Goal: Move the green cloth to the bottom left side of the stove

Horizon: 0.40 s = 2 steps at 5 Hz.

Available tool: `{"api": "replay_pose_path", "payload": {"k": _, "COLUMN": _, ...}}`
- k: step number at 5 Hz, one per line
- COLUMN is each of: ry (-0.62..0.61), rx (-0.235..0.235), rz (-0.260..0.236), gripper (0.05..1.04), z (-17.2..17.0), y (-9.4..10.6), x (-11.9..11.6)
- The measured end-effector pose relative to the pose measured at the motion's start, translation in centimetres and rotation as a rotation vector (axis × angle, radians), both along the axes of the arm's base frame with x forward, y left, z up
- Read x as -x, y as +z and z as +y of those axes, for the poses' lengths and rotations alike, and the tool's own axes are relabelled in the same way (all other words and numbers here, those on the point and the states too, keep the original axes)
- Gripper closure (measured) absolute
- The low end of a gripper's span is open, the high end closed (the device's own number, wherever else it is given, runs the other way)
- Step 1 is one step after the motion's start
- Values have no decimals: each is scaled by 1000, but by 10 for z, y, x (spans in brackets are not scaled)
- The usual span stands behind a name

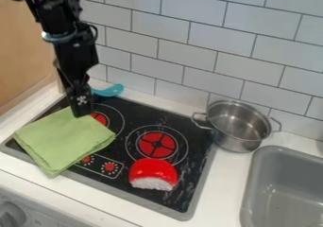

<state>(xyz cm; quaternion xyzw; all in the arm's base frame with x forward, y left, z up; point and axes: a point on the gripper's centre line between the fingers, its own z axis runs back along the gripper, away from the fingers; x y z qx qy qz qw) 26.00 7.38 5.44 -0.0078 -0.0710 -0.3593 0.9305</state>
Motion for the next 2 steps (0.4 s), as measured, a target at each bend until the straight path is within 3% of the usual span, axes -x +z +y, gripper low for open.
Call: {"api": "replay_pose_path", "payload": {"k": 2, "ry": -6, "rx": -1, "rz": -2, "gripper": 85, "z": 0, "y": 0, "x": 0}}
